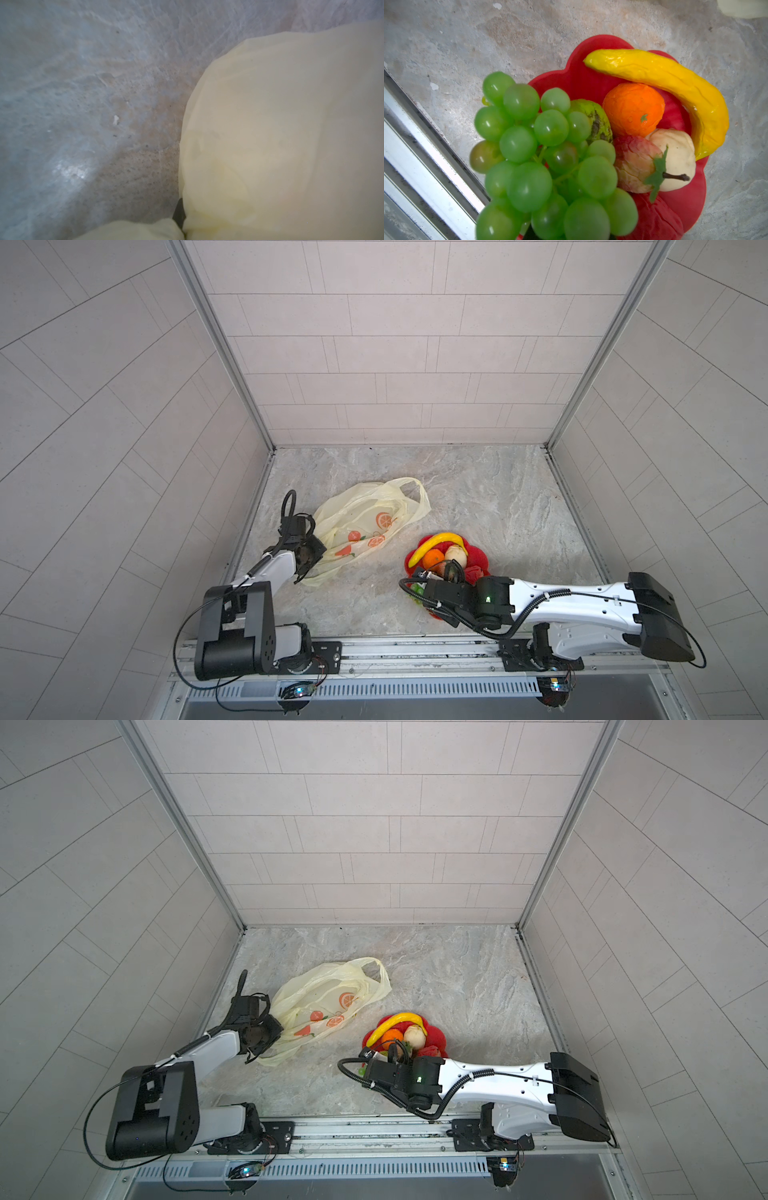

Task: Take fruits out of the plastic bag
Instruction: Place the fruit on the plate.

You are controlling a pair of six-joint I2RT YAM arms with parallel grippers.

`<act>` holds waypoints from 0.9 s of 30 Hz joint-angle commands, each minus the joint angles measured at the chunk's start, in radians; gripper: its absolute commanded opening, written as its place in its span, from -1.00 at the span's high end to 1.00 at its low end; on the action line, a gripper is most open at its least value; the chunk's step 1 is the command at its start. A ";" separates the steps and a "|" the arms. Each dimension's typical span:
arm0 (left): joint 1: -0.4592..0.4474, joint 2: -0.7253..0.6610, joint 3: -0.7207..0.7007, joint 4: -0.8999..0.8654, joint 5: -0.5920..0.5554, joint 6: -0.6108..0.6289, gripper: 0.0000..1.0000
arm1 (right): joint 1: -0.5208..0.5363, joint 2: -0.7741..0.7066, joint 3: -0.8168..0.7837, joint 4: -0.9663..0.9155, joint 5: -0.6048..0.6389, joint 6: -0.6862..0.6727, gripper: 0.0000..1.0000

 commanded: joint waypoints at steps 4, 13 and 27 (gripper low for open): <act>0.008 0.002 -0.008 -0.011 -0.007 0.003 0.84 | 0.005 0.039 0.001 0.015 0.060 0.032 0.38; 0.011 0.004 -0.008 -0.013 -0.010 0.005 0.84 | 0.005 0.038 0.029 -0.075 0.098 0.032 0.33; 0.014 0.004 -0.006 -0.017 -0.013 0.008 0.84 | 0.009 0.077 0.078 -0.189 0.048 0.084 0.22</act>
